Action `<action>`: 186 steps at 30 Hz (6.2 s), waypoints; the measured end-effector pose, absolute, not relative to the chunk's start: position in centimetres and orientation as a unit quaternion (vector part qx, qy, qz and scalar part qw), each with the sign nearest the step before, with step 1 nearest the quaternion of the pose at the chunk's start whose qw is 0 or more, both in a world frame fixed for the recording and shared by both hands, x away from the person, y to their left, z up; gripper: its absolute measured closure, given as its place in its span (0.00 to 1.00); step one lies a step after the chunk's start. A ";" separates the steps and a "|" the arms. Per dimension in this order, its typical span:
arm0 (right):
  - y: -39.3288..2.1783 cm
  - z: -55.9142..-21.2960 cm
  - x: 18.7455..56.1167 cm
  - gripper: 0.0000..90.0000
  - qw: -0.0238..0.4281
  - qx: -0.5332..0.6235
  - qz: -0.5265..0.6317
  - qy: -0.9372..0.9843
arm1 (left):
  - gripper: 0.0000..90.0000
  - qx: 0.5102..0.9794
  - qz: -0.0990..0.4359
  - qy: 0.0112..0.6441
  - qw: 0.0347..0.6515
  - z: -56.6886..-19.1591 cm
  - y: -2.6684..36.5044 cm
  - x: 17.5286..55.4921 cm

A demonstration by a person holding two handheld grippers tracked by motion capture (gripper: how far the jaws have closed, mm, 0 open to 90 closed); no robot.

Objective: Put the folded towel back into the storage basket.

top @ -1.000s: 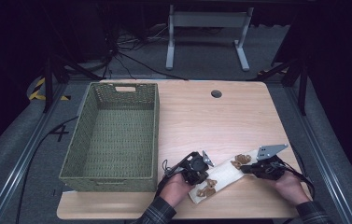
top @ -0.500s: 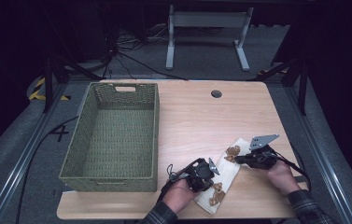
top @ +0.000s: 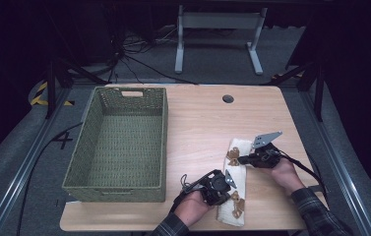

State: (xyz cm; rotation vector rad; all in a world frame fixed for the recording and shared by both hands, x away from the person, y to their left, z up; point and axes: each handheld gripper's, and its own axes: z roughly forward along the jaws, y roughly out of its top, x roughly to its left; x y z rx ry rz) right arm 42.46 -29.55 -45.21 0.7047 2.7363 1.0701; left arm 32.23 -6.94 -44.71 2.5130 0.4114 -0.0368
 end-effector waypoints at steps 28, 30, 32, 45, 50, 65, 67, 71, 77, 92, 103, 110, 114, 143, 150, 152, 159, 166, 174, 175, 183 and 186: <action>-29.2 -43.5 38.8 0.79 0.045 0.174 0.385 0.905 | 0.66 0.922 -0.003 0.194 0.335 -44.4 -4.7 34.1; -29.3 -43.4 37.9 0.75 0.045 0.165 0.387 0.906 | 0.61 0.919 0.001 0.200 0.339 -44.4 -4.3 34.4; -29.3 -43.2 36.9 0.71 0.044 0.158 0.393 0.905 | 0.58 0.917 0.003 0.205 0.341 -44.5 -4.1 34.6; -28.1 -44.3 32.9 0.30 0.013 0.126 0.387 0.913 | 0.44 0.913 0.017 0.226 0.340 -45.2 -3.5 35.5; -26.9 -44.6 32.0 0.24 0.028 0.091 0.371 0.924 | 0.41 0.912 0.022 0.230 0.339 -45.3 -3.3 35.6; -25.4 -45.8 33.1 0.17 0.031 0.062 0.375 0.924 | 0.40 0.913 0.023 0.234 0.334 -45.5 -3.2 35.9; -25.3 -46.2 33.4 0.17 0.028 0.061 0.362 0.930 | 0.40 0.911 0.019 0.237 0.336 -45.6 -3.3 35.8; -25.2 -46.3 33.3 0.16 0.033 0.053 0.360 0.931 | 0.40 0.911 0.020 0.238 0.335 -45.6 -3.2 35.9; -25.3 -46.2 33.2 0.24 0.031 0.055 0.359 0.931 | 0.40 0.912 0.020 0.239 0.333 -45.6 -3.2 35.9; -26.0 -45.6 32.4 0.89 -0.005 0.059 0.356 0.933 | 0.40 0.909 0.027 0.239 0.341 -45.4 -3.1 35.9; -26.1 -45.5 31.8 0.90 -0.004 0.046 0.355 0.934 | 0.40 0.907 0.036 0.224 0.354 -44.1 -4.1 36.9; -26.1 -45.5 31.8 0.89 -0.002 0.045 0.353 0.935 | 0.39 0.906 0.047 0.205 0.366 -43.1 -5.3 38.2; -26.1 -45.5 31.8 0.89 -0.004 0.047 0.352 0.935 | 0.37 0.909 0.049 0.191 0.367 -42.7 -6.0 39.2; -26.1 -45.5 32.1 0.89 -0.017 0.053 0.352 0.934 | 0.48 0.946 0.010 0.115 0.304 -44.8 -10.5 46.3; -26.1 -45.5 32.1 0.89 -0.018 0.054 0.352 0.934 | 0.81 0.948 -0.020 0.096 0.303 -44.6 -10.5 46.0; -26.1 -45.5 32.2 0.89 -0.020 0.056 0.352 0.934 | 0.85 0.947 -0.025 0.100 0.303 -44.6 -10.6 46.0; -26.1 -45.5 32.3 0.89 -0.027 0.060 0.351 0.934 | 0.89 0.949 -0.028 0.107 0.295 -44.3 -10.6 45.8; -26.3 -44.7 32.6 0.90 -0.036 0.071 0.361 0.929 | 0.89 0.949 -0.016 0.112 0.294 -42.9 -10.0 45.5; -26.1 -42.6 33.1 0.90 -0.016 0.084 0.377 0.922 | 0.89 0.943 0.003 0.118 0.311 -40.1 -9.2 45.0; -26.0 -42.3 33.2 0.90 -0.012 0.086 0.373 0.924 | 0.89 0.942 0.005 0.119 0.313 -39.7 -9.0 44.9; -25.8 -40.2 33.9 0.90 0.002 0.085 0.387 0.918 | 0.89 0.939 0.025 0.119 0.323 -36.9 -8.2 44.7; -25.5 -39.3 34.1 0.90 0.001 0.082 0.397 0.914 | 0.89 0.937 0.033 0.122 0.326 -35.8 -7.8 44.8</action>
